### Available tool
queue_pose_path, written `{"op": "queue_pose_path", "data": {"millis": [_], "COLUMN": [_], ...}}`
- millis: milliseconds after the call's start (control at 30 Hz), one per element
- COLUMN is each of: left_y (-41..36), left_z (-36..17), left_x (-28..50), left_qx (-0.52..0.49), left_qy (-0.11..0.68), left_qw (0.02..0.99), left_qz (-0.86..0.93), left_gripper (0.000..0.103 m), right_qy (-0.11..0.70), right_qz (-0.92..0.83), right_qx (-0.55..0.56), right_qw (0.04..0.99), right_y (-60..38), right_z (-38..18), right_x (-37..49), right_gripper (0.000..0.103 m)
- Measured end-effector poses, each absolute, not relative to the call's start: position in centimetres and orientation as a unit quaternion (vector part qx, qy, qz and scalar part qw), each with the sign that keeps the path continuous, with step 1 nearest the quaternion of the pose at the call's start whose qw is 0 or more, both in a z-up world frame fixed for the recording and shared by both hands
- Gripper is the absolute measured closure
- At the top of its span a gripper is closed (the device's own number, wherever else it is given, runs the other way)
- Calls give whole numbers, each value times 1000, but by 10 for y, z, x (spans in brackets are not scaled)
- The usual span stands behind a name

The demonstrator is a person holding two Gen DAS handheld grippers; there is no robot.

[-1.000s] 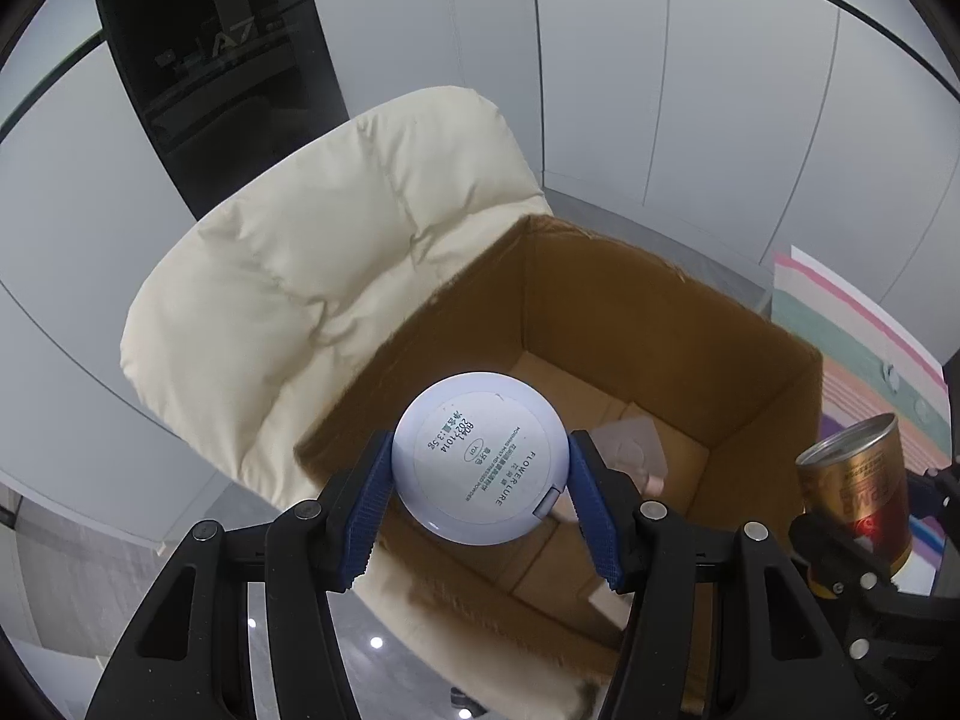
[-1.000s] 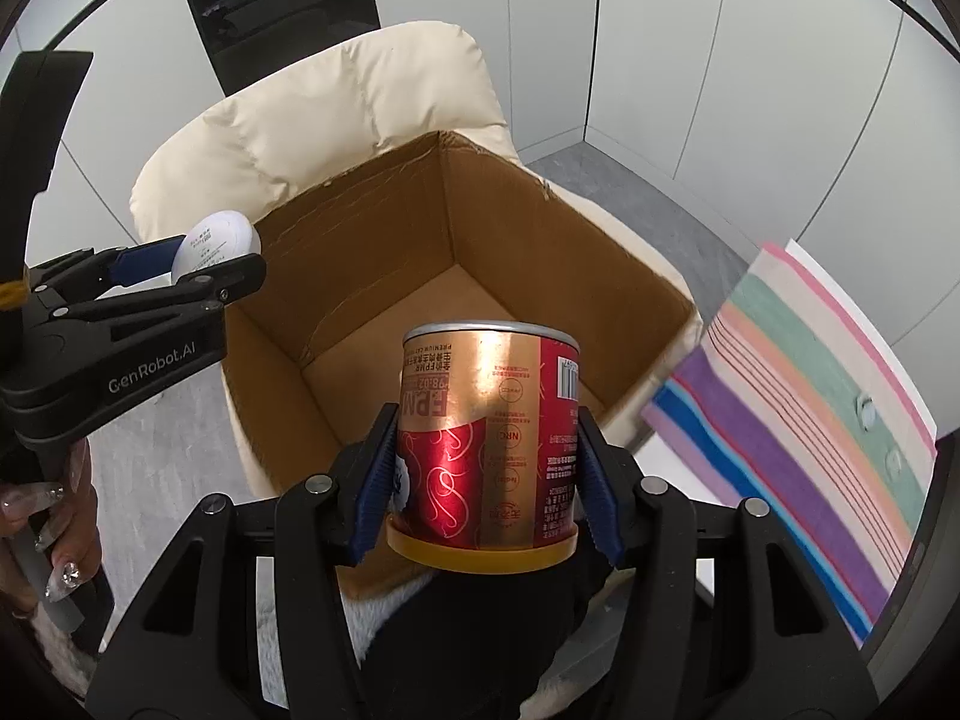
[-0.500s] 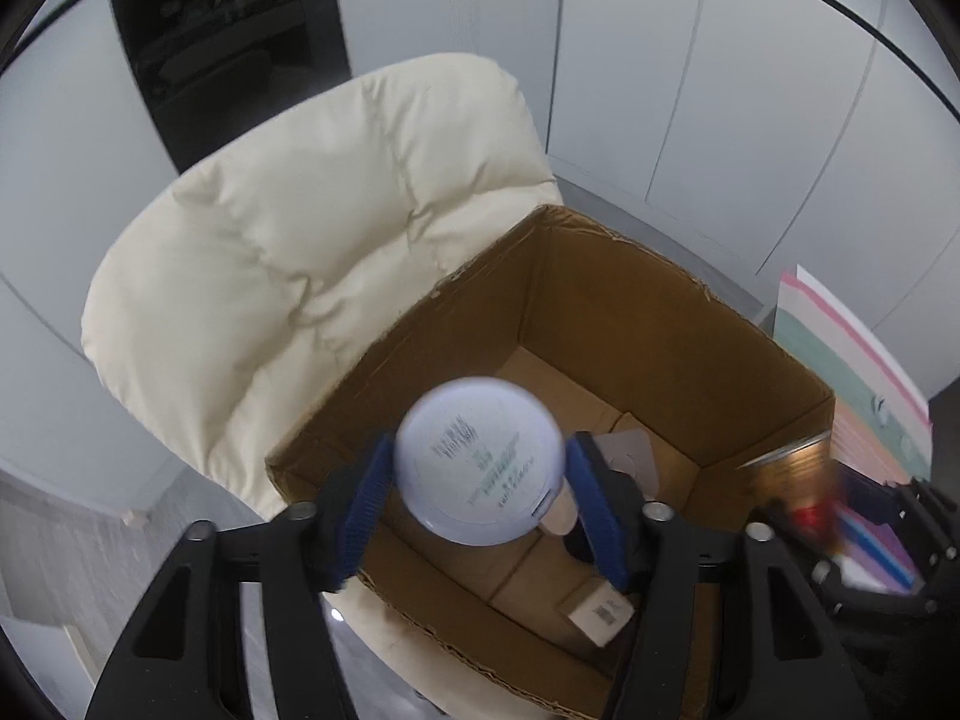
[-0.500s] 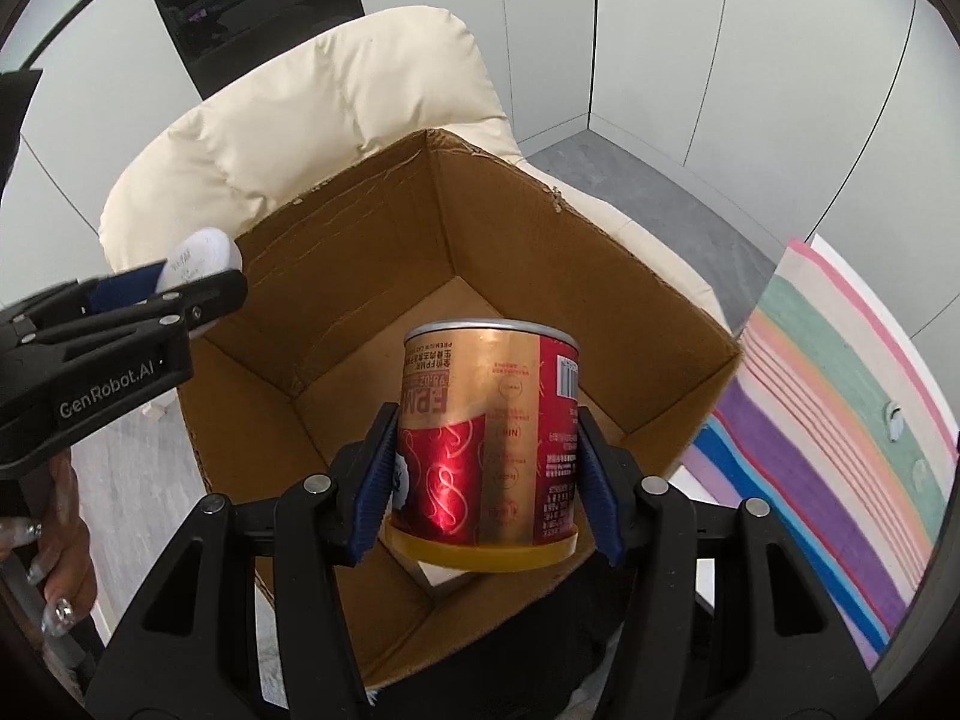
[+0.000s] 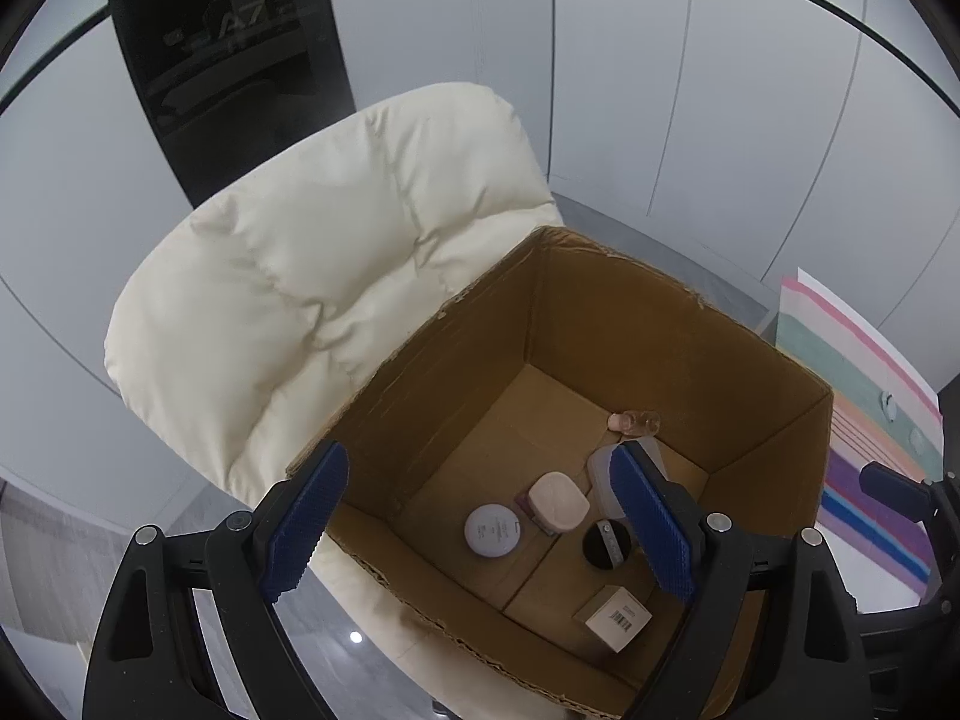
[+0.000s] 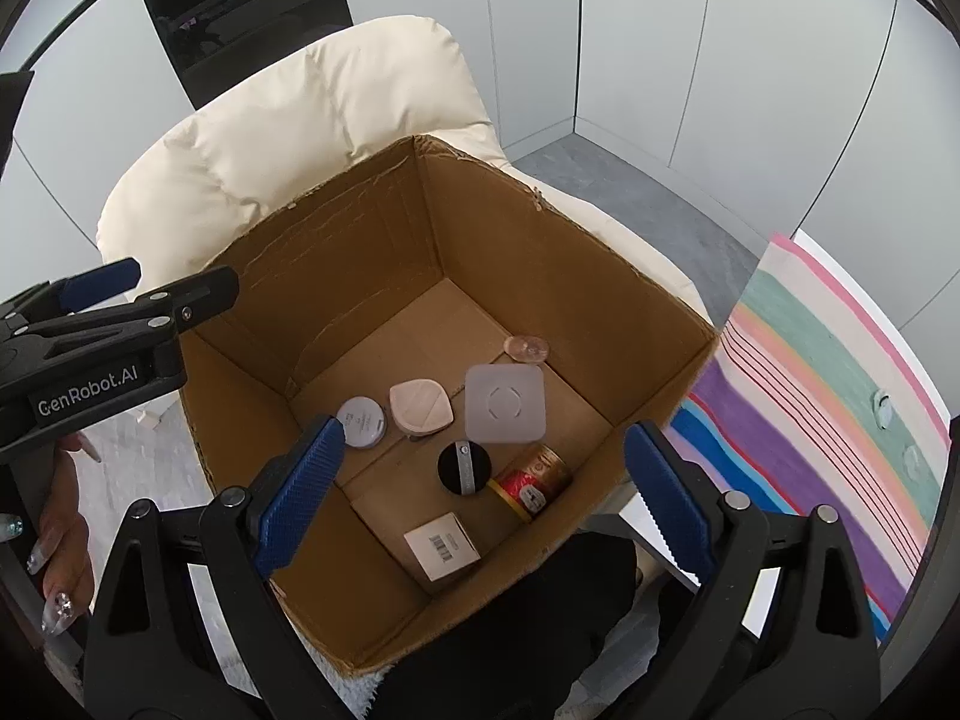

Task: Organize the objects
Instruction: 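Move both empty tools back over the striped cloth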

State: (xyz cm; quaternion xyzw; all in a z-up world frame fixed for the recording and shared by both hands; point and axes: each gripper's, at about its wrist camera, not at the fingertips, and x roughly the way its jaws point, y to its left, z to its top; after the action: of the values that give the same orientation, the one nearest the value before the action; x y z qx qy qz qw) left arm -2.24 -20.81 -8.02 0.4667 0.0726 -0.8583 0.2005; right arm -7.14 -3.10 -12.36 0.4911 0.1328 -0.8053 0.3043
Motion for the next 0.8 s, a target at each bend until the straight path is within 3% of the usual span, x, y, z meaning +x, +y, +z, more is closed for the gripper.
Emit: {"op": "queue_pose_path", "data": {"millis": [400, 800], "left_y": [-170, -65], "left_z": [-80, -69], "left_x": [-29, -69], "left_qx": [465, 451], "left_qy": [71, 19], "left_qw": [148, 54], "left_qz": [-870, -891], "left_gripper": [13, 13], "right_qy": [102, 40], "right_qz": [-827, -859], "right_qx": [491, 491], "right_qw": [254, 138], "right_y": [12, 136], "right_z": [-113, -97], "right_x": [-73, -84], "right_gripper": [7, 7]}}
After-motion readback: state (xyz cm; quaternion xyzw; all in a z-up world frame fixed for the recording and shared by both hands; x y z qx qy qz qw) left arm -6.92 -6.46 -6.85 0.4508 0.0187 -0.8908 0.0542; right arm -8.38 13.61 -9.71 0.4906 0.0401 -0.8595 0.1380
